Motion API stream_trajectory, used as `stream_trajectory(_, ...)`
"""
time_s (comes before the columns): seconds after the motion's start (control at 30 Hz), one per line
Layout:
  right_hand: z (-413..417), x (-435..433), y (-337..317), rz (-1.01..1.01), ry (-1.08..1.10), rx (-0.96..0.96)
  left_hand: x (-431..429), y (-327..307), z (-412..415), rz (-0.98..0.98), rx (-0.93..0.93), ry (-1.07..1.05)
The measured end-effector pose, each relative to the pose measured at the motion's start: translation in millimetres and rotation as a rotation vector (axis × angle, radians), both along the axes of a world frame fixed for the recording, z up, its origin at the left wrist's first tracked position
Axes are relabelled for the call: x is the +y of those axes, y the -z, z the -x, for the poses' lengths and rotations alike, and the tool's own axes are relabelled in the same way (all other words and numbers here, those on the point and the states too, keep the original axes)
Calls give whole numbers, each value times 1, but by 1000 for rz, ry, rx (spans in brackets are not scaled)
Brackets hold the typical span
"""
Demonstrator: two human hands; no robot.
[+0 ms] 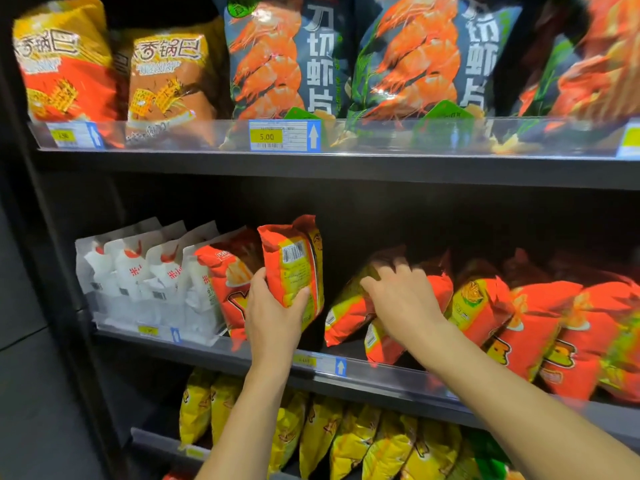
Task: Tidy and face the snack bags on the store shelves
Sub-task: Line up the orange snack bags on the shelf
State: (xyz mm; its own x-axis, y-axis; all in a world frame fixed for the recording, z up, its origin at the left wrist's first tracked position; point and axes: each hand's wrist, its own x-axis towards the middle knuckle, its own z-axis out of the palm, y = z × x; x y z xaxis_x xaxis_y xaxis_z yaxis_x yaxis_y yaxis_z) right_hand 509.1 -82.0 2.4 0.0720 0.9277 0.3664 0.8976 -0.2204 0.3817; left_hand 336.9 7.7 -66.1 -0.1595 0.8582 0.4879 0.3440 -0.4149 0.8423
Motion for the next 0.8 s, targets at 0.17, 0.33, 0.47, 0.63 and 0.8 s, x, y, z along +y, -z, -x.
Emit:
stream_trajectory(0.17,-5,1,0,-34,-56,19,7,8,-9,4,38,-67)
stream_trajectory(0.33,-9,0,0,-57,-106,32,11,18,-10,50,129,-163)
stream_trajectory(0.47,-11,-2,-1,-53,-145,45,13,24,-9,90,161,-236)
stream_trajectory(0.63,-12,-2,-2,-47,-193,59,19,24,-7,124,165,-266)
stream_trajectory(0.8,-13,-2,-2,-115,-274,90,11,23,-9,88,168,-310)
